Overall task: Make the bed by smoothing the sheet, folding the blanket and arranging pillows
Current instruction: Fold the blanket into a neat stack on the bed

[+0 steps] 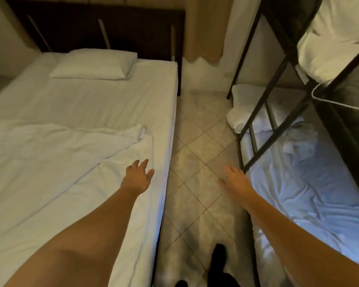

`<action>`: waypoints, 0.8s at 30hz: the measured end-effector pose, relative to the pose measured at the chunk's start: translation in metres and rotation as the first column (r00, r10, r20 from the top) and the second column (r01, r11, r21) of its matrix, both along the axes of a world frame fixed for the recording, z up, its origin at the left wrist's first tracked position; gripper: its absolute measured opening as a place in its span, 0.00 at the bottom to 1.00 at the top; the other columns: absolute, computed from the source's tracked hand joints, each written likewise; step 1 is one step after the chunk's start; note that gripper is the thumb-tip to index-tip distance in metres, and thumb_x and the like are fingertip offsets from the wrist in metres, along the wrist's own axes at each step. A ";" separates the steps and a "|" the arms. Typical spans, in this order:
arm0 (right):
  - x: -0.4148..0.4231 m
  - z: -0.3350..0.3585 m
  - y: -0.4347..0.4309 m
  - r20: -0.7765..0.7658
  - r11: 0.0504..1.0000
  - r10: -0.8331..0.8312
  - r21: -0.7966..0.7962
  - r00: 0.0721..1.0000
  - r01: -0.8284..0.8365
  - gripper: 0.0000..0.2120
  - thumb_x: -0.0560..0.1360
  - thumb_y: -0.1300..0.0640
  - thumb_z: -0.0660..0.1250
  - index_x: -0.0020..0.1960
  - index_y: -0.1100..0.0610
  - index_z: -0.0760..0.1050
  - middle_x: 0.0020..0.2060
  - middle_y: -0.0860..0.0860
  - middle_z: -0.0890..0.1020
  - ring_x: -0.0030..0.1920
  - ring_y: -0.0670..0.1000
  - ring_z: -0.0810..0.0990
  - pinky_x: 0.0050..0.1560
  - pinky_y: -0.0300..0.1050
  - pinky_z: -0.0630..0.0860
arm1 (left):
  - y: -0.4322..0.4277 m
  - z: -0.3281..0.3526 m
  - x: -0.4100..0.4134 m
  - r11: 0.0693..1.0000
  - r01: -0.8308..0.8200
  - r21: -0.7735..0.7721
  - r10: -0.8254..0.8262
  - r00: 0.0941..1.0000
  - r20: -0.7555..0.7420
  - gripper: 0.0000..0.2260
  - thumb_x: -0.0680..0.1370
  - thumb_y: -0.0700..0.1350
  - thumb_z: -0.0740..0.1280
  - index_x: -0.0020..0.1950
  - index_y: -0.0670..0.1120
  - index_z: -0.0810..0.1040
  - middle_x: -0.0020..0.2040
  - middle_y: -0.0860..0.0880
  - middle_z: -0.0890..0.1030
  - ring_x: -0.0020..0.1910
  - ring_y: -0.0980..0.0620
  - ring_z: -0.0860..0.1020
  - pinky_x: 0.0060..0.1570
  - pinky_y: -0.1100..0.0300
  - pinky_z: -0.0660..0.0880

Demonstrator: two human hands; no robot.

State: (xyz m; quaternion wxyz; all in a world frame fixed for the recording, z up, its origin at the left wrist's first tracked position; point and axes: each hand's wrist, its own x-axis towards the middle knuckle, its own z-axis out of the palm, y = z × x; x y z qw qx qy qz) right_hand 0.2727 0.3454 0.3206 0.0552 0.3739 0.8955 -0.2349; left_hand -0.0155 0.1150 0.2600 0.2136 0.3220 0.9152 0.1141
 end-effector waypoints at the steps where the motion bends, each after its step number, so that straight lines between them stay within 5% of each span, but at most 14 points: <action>1: -0.015 -0.003 0.014 0.000 0.999 0.033 -0.012 0.999 -0.033 0.26 0.82 0.50 0.61 0.77 0.52 0.61 0.72 0.55 0.70 0.72 0.58 0.68 0.68 0.54 0.68 | 0.003 -0.003 -0.009 1.000 -0.029 -0.009 0.029 1.000 -0.006 0.29 0.84 0.62 0.54 0.82 0.51 0.60 0.80 0.40 0.63 0.79 0.38 0.60 0.73 0.42 0.65; 6: -0.100 -0.020 0.088 0.008 0.977 0.214 0.016 0.977 -0.214 0.29 0.82 0.47 0.59 0.81 0.48 0.55 0.78 0.53 0.62 0.77 0.57 0.59 0.75 0.52 0.59 | 0.017 -0.010 -0.053 0.977 -0.212 -0.028 0.211 0.977 -0.027 0.28 0.84 0.61 0.54 0.82 0.51 0.60 0.78 0.39 0.65 0.79 0.40 0.61 0.74 0.44 0.63; 13: -0.232 -0.019 0.169 0.001 0.895 0.446 0.022 0.895 -0.446 0.31 0.79 0.48 0.63 0.79 0.49 0.59 0.76 0.53 0.67 0.75 0.56 0.64 0.75 0.53 0.63 | 0.033 0.006 -0.082 0.862 -0.507 -0.001 0.507 0.862 -0.011 0.29 0.83 0.62 0.55 0.82 0.51 0.60 0.80 0.40 0.62 0.78 0.38 0.61 0.74 0.42 0.63; 24: -0.430 -0.033 0.162 0.005 0.724 0.689 -0.039 0.725 -0.688 0.31 0.81 0.45 0.63 0.80 0.49 0.57 0.78 0.55 0.62 0.78 0.58 0.59 0.77 0.52 0.59 | -0.002 0.001 -0.149 0.676 -0.735 -0.049 0.737 0.674 0.060 0.28 0.84 0.61 0.54 0.82 0.53 0.58 0.82 0.43 0.58 0.79 0.38 0.57 0.75 0.40 0.62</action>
